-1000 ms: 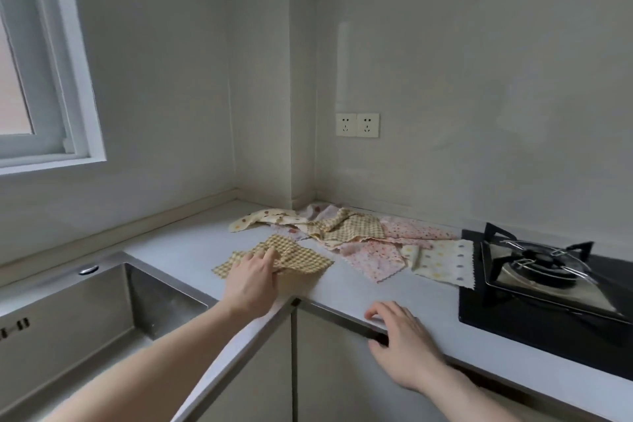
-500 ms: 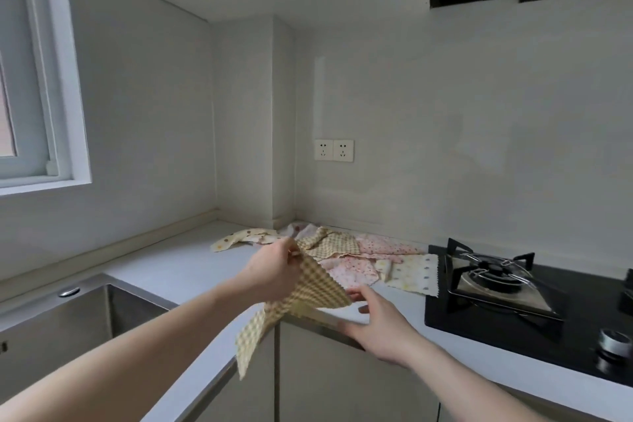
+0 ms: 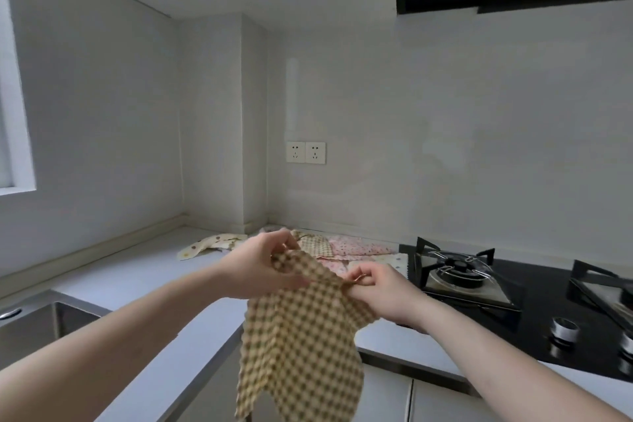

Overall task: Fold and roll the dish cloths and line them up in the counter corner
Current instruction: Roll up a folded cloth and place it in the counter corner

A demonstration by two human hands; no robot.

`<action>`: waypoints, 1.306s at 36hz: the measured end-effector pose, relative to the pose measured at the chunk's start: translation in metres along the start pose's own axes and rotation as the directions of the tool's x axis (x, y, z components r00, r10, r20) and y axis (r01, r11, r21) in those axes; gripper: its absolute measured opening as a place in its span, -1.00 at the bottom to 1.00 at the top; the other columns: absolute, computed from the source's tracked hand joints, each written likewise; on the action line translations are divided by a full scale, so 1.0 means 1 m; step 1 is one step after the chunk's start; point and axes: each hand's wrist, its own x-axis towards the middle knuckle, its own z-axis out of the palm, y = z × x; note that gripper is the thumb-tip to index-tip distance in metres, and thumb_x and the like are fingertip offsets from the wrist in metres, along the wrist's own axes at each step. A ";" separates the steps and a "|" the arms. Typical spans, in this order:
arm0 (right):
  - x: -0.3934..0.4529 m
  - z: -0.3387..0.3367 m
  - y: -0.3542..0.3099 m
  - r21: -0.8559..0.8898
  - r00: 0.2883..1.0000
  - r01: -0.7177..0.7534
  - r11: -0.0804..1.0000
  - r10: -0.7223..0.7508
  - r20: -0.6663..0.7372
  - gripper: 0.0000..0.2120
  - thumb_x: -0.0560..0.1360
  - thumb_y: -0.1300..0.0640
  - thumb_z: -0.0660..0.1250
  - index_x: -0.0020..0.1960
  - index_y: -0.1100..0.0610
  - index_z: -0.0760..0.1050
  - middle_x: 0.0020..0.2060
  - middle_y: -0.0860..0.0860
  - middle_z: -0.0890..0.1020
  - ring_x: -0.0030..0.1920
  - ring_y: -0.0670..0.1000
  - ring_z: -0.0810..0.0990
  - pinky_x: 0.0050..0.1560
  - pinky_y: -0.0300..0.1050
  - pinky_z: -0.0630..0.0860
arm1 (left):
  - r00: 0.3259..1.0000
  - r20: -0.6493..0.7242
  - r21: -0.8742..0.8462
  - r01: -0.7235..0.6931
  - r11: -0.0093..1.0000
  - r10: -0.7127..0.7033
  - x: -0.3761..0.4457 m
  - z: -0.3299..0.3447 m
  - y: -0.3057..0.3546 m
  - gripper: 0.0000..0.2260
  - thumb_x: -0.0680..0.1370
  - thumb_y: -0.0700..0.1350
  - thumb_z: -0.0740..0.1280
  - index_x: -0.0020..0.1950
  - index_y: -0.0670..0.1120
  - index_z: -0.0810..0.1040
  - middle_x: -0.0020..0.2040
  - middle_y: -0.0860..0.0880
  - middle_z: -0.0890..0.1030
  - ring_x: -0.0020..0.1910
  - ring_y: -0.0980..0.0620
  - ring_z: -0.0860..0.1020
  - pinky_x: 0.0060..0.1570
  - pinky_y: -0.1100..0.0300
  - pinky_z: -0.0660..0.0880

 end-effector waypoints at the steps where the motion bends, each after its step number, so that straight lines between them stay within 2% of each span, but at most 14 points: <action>1: 0.002 -0.005 0.003 -0.014 1.000 -0.006 1.000 0.005 -0.024 -0.97 0.54 0.10 0.43 -0.06 0.04 0.58 -0.30 -0.09 0.70 -0.38 -0.21 0.56 -0.35 -0.35 0.43 | 1.000 0.018 0.046 0.007 0.999 -0.008 0.003 0.001 -0.003 -0.63 0.36 0.23 0.56 0.04 0.18 0.52 -0.07 0.15 0.60 -0.17 0.18 0.55 -0.17 0.25 0.46; 5: 0.010 -0.024 0.020 -0.142 0.993 -0.019 0.990 0.002 -0.115 -0.88 0.53 0.01 0.44 -0.06 0.05 0.62 -0.30 -0.13 0.62 -0.33 -0.16 0.51 -0.23 -0.25 0.41 | 0.998 0.054 0.050 0.018 0.999 -0.021 0.019 0.017 -0.019 -0.79 0.44 0.08 0.54 -0.04 0.10 0.58 -0.06 0.08 0.63 -0.15 0.09 0.57 -0.04 0.14 0.53; 9: 0.026 -0.036 0.041 -0.265 0.986 -0.058 0.962 0.013 -0.168 -0.86 0.50 -0.06 0.46 0.01 -0.03 0.64 -0.08 -0.11 0.65 -0.15 -0.09 0.58 -0.09 -0.20 0.45 | 0.999 -0.009 0.017 0.049 0.999 -0.049 0.040 0.038 -0.037 -0.87 0.49 0.06 0.50 -0.18 0.09 0.61 -0.22 0.09 0.63 -0.24 0.12 0.55 -0.20 0.21 0.47; 12: 0.038 -0.043 0.054 -0.352 0.982 -0.076 0.933 0.008 -0.190 -0.83 0.51 -0.01 0.46 0.09 -0.04 0.65 0.10 -0.10 0.65 0.10 -0.08 0.57 0.13 -0.18 0.46 | 0.993 -0.070 0.001 0.092 0.996 -0.092 0.058 0.053 -0.043 -0.77 0.53 0.03 0.46 -0.30 0.01 0.59 -0.33 0.01 0.60 -0.32 0.06 0.51 -0.28 0.16 0.41; 15: 0.049 -0.048 0.065 -0.410 0.975 -0.112 0.905 0.021 -0.222 -0.84 0.52 0.01 0.45 0.09 -0.01 0.65 0.04 -0.10 0.64 0.10 -0.09 0.58 0.05 -0.23 0.41 | 0.985 -0.096 -0.007 0.143 0.990 -0.143 0.076 0.064 -0.044 -0.65 0.55 0.03 0.44 -0.41 0.02 0.46 -0.42 0.10 0.48 -0.40 0.12 0.42 -0.36 0.17 0.30; 17: 0.056 -0.050 0.070 -0.431 0.965 -0.147 0.890 0.034 -0.259 -0.96 0.51 0.01 0.46 -0.04 -0.06 0.65 -0.07 -0.14 0.63 0.05 -0.07 0.61 0.00 -0.22 0.41 | 0.980 -0.114 0.036 0.169 0.985 -0.164 0.088 0.071 -0.047 -0.63 0.55 0.06 0.42 -0.38 -0.07 0.46 -0.44 0.05 0.46 -0.42 0.07 0.40 -0.39 0.16 0.26; 20: 0.068 -0.054 0.079 -0.446 0.952 -0.179 0.877 0.040 -0.304 -0.74 0.51 -0.04 0.47 -0.31 -0.18 0.50 -0.26 -0.24 0.55 -0.09 -0.09 0.55 -0.15 -0.22 0.34 | 0.969 -0.151 0.103 0.212 0.972 -0.195 0.105 0.079 -0.051 -0.70 0.53 0.13 0.41 -0.24 -0.07 0.65 -0.44 0.00 0.54 -0.43 0.04 0.46 -0.42 0.19 0.28; 23: 0.078 -0.056 0.085 -0.452 0.925 -0.224 0.863 0.043 -0.376 -0.91 0.49 -0.11 0.48 -0.18 -0.15 0.66 -0.22 -0.18 0.57 -0.10 -0.08 0.53 -0.21 -0.23 0.30 | 0.955 -0.179 0.117 0.258 0.959 -0.235 0.119 0.084 -0.050 -0.76 0.51 0.18 0.42 -0.20 0.04 0.69 -0.45 0.04 0.57 -0.42 0.09 0.51 -0.43 0.23 0.31; 26: 0.091 -0.058 0.091 -0.459 0.897 -0.268 0.847 0.045 -0.441 -0.80 0.47 -0.16 0.47 -0.05 -0.06 0.70 -0.17 -0.10 0.66 -0.10 -0.01 0.60 -0.16 -0.17 0.44 | 0.940 -0.193 0.077 0.301 0.950 -0.282 0.133 0.090 -0.050 -0.75 0.51 0.18 0.41 -0.24 0.04 0.66 -0.42 0.07 0.59 -0.36 0.05 0.55 -0.38 0.22 0.40; 31: 0.107 -0.066 0.090 -0.432 0.874 -0.266 0.862 0.026 -0.486 -0.89 0.53 0.03 0.43 0.03 -0.02 0.70 0.01 -0.02 0.70 0.07 0.05 0.62 0.03 -0.15 0.50 | 0.934 -0.197 -0.006 0.301 0.953 -0.297 0.149 0.096 -0.051 -0.76 0.53 0.09 0.39 -0.30 0.06 0.68 -0.39 0.10 0.67 -0.29 0.07 0.67 -0.18 0.11 0.65; 35: 0.111 -0.069 0.094 -0.402 0.865 -0.236 0.885 0.003 -0.502 -0.85 0.51 0.16 0.40 -0.14 -0.08 0.65 -0.04 -0.06 0.70 -0.08 -0.03 0.61 -0.05 -0.23 0.45 | 0.947 -0.143 -0.081 0.277 0.957 -0.286 0.152 0.099 -0.054 -0.87 0.52 -0.06 0.39 -0.19 0.02 0.70 -0.34 0.03 0.70 -0.24 0.01 0.70 -0.12 0.05 0.66; 39: 0.102 -0.066 0.098 -0.411 0.885 -0.212 0.887 -0.004 -0.465 -0.79 0.48 0.17 0.41 -0.23 -0.13 0.61 -0.20 -0.17 0.66 -0.14 -0.10 0.63 -0.11 -0.22 0.48 | 0.960 -0.088 -0.095 0.259 0.961 -0.267 0.147 0.106 -0.063 -0.92 0.53 -0.08 0.40 -0.07 0.02 0.70 -0.30 0.08 0.68 -0.23 0.08 0.68 -0.22 0.24 0.58; 42: 0.089 -0.061 0.106 -0.447 0.924 -0.177 0.877 -0.008 -0.383 -0.83 0.46 0.14 0.41 -0.22 -0.12 0.64 -0.23 -0.24 0.64 -0.18 -0.24 0.58 -0.10 -0.24 0.49 | 0.968 -0.036 -0.089 0.243 0.966 -0.247 0.140 0.113 -0.073 -0.92 0.54 -0.09 0.42 -0.03 0.01 0.72 -0.25 0.10 0.64 -0.13 0.03 0.65 -0.15 0.22 0.56; 47: 0.063 -0.053 0.118 -0.493 0.962 -0.118 0.862 -0.024 -0.272 -0.85 0.45 0.13 0.43 -0.22 -0.11 0.65 -0.21 -0.22 0.67 -0.06 -0.23 0.60 0.00 -0.22 0.54 | 0.971 0.041 -0.069 0.239 0.969 -0.237 0.122 0.123 -0.085 -0.87 0.54 -0.11 0.41 0.05 0.00 0.72 -0.09 0.06 0.68 -0.08 0.06 0.63 -0.13 0.26 0.52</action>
